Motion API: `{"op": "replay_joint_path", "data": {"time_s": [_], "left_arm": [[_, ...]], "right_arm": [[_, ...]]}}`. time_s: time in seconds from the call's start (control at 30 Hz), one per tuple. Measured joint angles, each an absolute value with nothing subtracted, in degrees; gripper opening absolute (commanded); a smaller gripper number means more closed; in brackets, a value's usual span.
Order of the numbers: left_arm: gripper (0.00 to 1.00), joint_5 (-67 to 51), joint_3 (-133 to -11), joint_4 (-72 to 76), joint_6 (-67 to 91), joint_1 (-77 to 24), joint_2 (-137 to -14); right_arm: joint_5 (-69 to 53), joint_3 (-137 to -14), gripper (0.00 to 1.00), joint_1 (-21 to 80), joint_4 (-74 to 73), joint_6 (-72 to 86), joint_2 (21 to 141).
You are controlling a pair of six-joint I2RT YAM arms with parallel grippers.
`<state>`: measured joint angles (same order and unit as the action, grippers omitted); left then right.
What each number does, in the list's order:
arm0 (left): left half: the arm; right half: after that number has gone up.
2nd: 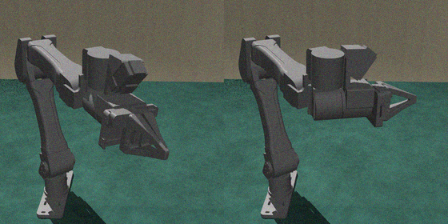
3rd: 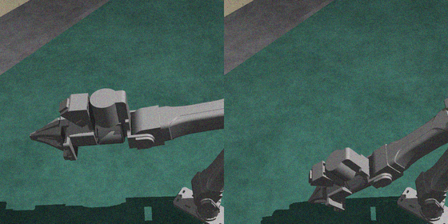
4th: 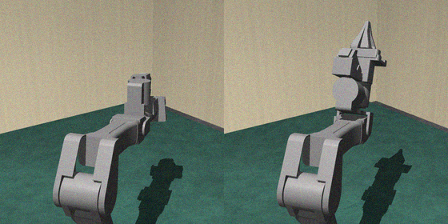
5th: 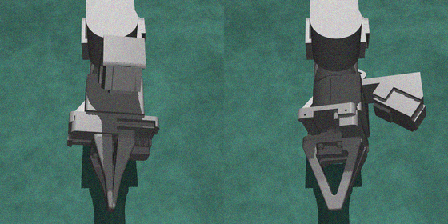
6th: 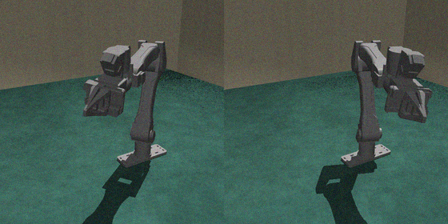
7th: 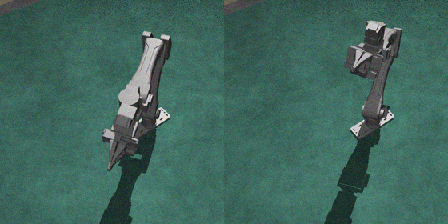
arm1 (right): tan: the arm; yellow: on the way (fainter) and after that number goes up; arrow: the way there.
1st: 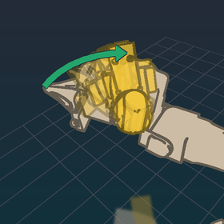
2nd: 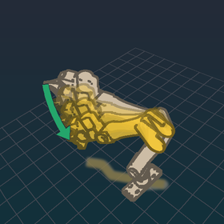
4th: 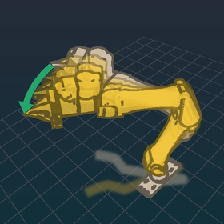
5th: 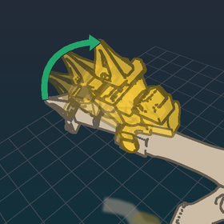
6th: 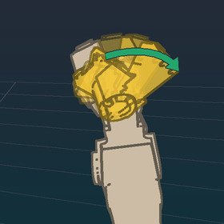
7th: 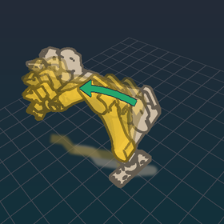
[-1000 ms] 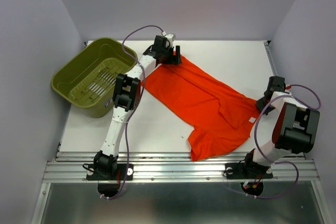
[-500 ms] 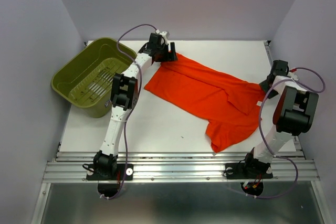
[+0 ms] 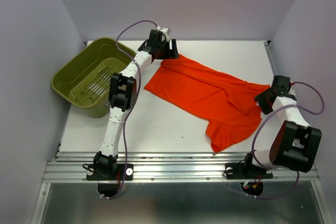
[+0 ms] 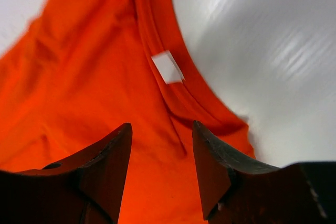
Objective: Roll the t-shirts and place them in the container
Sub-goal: Fold the T-shirt at the center of the board.
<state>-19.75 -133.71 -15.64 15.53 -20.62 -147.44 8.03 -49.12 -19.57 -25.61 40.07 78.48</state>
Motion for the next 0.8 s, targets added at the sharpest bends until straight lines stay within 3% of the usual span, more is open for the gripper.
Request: {"op": "replay_joint_path", "data": {"time_s": [0.23, 0.63, 0.8], "left_arm": [[0.84, -19.8, -133.5, -15.0, 15.4, -21.1, -143.7], [0.84, -19.7, -132.7, -15.2, 14.7, -21.7, -143.5], [0.84, -19.7, -132.7, -15.3, 14.2, -21.8, -143.5]], "right_arm": [[3.6, -42.5, 0.48, -17.0, -28.9, 39.9, 76.9], [2.3, -42.5, 0.37, -16.4, -28.3, 38.3, 82.0], [2.1, -43.0, 0.38, -16.0, -27.8, 38.3, 82.6]]}}
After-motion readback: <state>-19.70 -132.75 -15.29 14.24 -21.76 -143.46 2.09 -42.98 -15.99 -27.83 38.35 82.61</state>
